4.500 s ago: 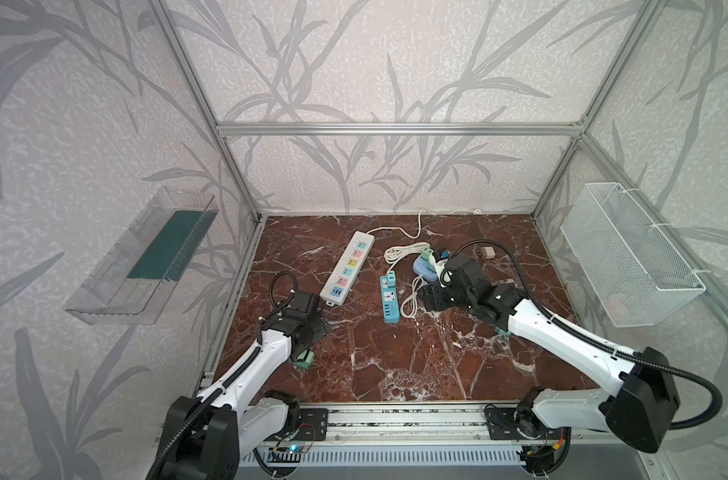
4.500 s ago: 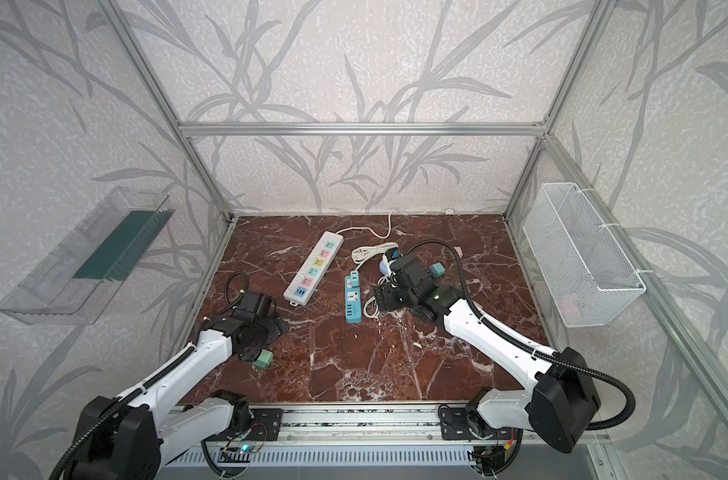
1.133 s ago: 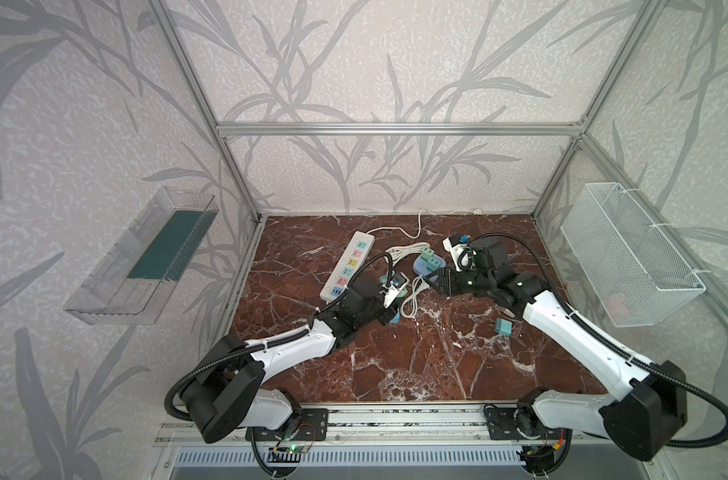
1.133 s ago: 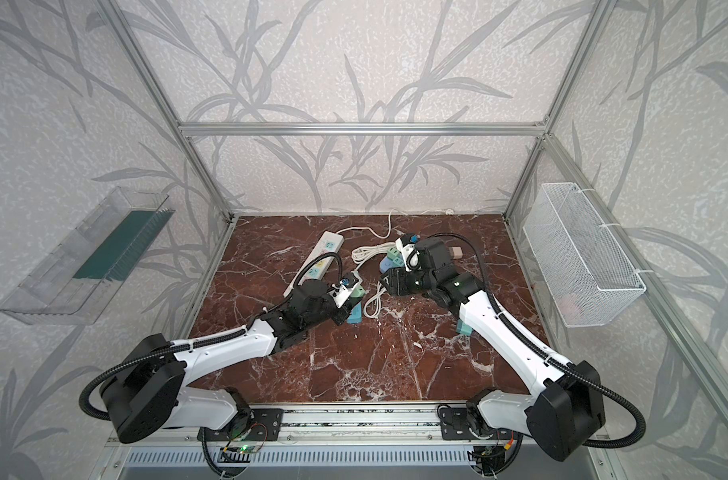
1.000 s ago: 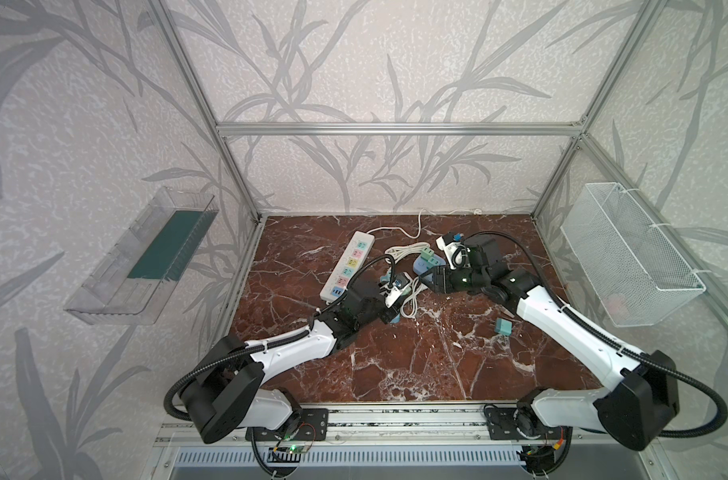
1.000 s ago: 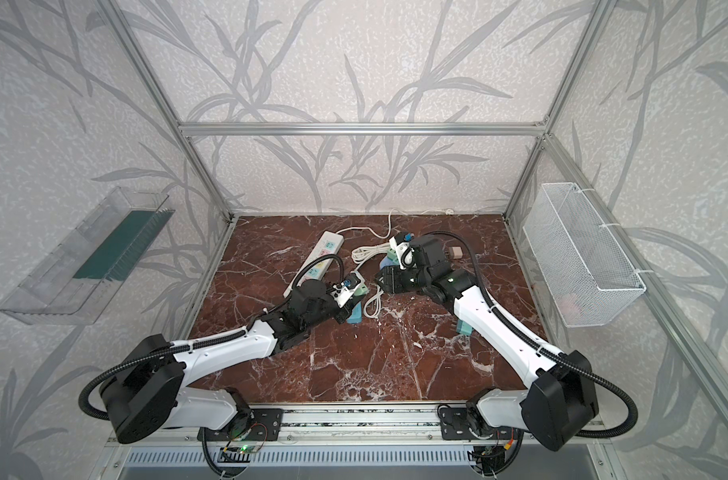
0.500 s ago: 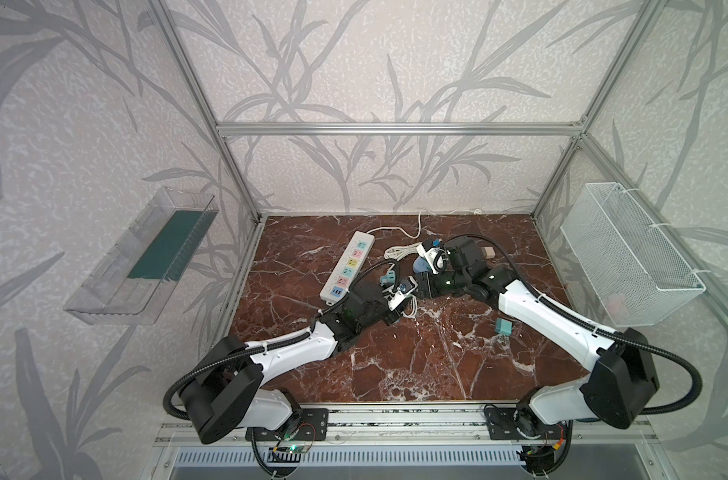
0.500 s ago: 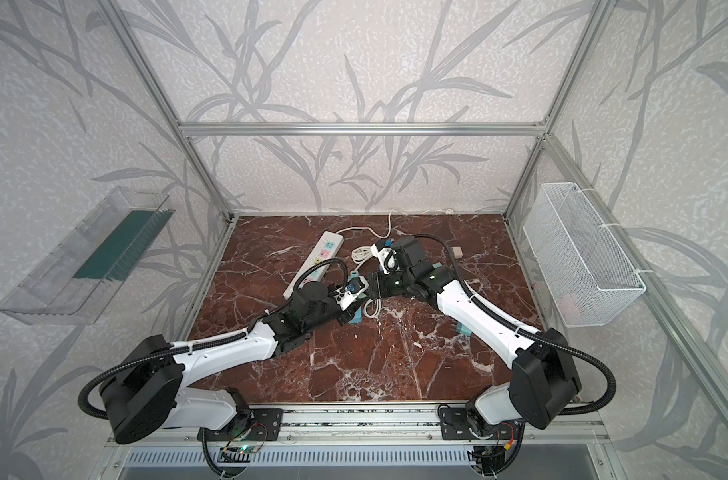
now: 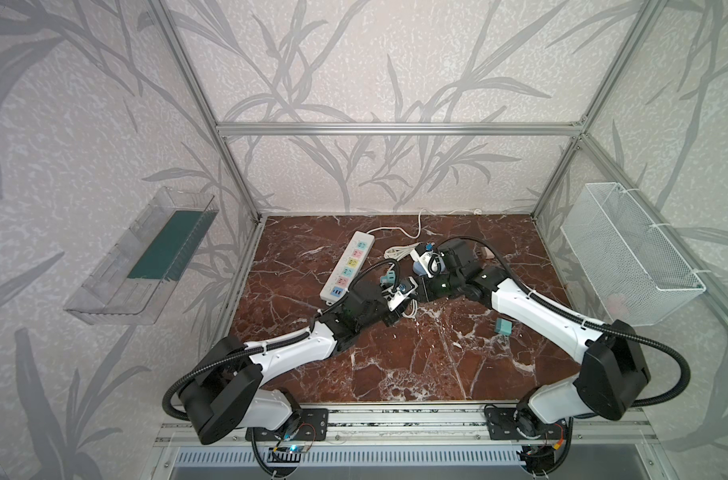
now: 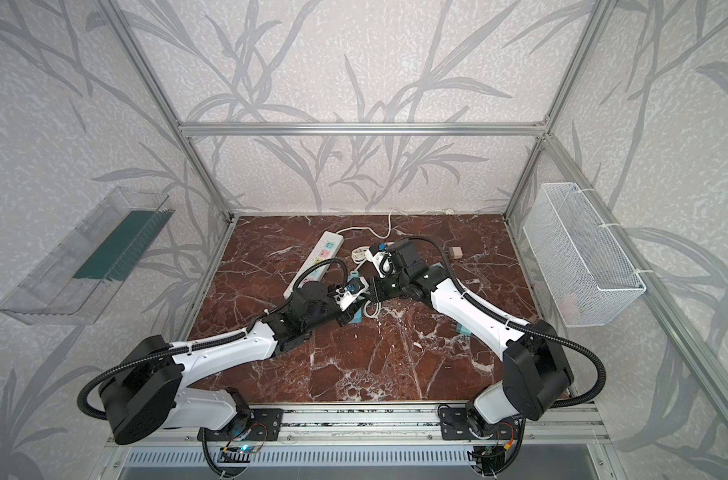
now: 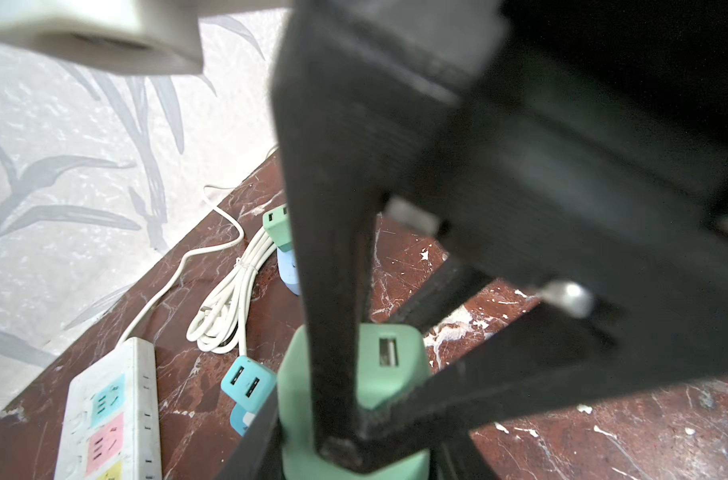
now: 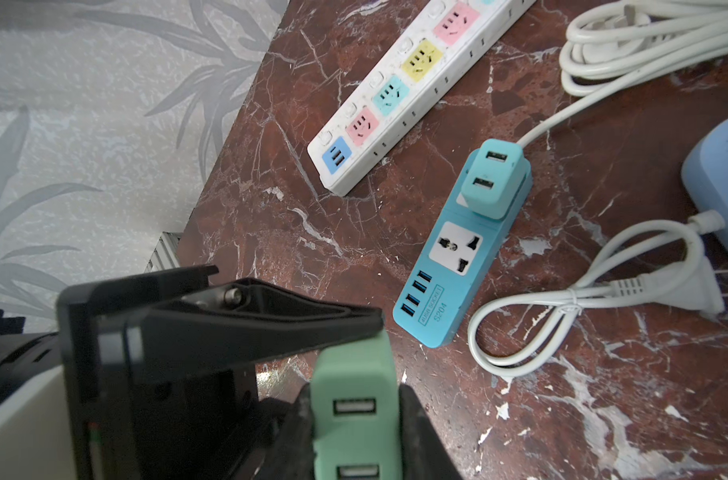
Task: Insert the plug
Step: 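Close the right gripper on the green adapter while the left gripper releases it, then carry the green adapter over the teal strip while the left gripper withdraws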
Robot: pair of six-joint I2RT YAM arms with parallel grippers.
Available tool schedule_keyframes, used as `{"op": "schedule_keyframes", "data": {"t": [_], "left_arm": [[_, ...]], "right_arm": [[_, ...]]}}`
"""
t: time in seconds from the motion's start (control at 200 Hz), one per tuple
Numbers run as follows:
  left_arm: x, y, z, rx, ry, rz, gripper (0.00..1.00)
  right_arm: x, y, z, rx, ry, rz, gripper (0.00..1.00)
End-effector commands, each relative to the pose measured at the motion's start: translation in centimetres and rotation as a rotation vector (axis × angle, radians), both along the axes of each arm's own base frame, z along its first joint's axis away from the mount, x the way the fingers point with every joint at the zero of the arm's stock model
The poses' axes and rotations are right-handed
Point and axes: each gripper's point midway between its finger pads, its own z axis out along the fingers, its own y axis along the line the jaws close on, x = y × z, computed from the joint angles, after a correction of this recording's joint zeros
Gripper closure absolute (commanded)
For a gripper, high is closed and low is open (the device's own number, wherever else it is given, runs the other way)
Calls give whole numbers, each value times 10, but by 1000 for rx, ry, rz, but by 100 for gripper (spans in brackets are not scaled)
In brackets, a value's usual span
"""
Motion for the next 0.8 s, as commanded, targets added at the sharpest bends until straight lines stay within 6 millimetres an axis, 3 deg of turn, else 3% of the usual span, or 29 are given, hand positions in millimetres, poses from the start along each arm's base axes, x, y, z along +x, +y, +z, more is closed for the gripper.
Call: {"op": "schedule_keyframes", "data": {"t": [0.0, 0.225, 0.34, 0.42, 0.485, 0.63, 0.8], "left_arm": [[7, 3, 35, -63, -103, 46, 33], [12, 26, 90, -233, -94, 196, 27], [29, 60, 119, -352, -71, 435, 22], [44, 90, 128, -436, -26, 624, 17], [55, 115, 123, -503, 67, 757, 16], [77, 171, 81, -703, 398, 987, 16], [84, 191, 64, -849, 531, 1039, 16]], "right_arm": [[7, 0, 25, 49, -50, -50, 91], [34, -33, 31, -125, -188, -244, 92], [43, -34, 22, -221, -212, -290, 93], [46, -24, 12, -265, -212, -300, 93], [50, -13, 10, -269, -213, -302, 94], [62, 2, -5, -360, -225, -338, 96], [62, 19, -44, -455, -162, -341, 98]]}}
